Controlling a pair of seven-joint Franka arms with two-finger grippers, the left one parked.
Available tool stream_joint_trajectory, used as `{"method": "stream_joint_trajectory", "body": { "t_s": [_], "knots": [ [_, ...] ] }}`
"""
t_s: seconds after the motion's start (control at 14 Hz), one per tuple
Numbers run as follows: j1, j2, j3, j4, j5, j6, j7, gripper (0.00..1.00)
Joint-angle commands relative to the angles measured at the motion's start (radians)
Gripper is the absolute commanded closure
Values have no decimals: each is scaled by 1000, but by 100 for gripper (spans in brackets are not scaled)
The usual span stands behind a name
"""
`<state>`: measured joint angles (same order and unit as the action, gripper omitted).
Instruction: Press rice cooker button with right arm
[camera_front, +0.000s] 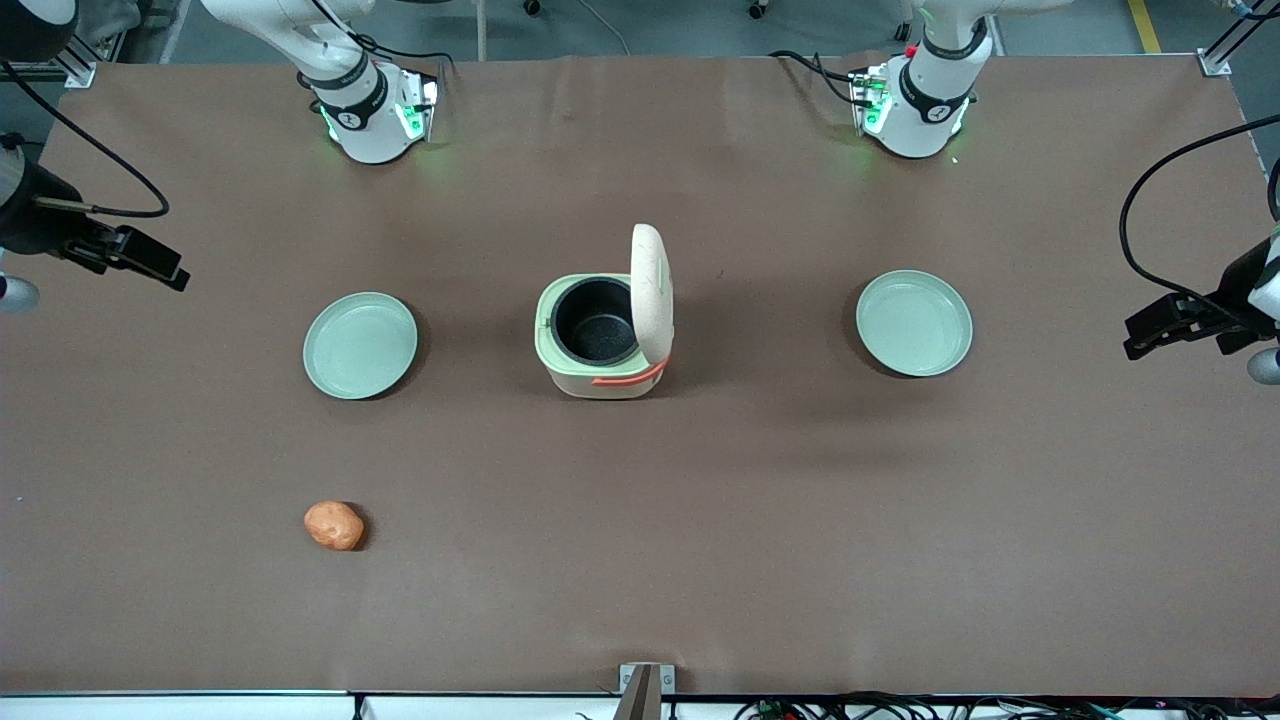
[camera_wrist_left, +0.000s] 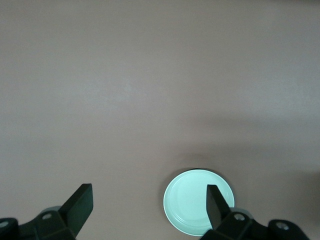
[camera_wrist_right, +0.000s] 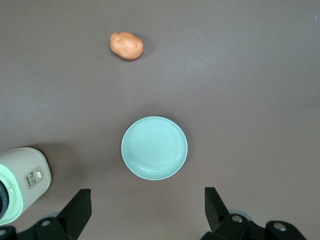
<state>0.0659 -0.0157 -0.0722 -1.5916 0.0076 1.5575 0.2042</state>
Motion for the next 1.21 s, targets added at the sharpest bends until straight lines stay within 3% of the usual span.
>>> {"method": "stream_joint_trajectory", "body": {
  "t_s": [0.0,1.14],
  "knots": [
    [-57,-15,12,36,-15,-27,-107,0],
    [-176,-26,51,19,-3,45,-230,0]
  ]
}}
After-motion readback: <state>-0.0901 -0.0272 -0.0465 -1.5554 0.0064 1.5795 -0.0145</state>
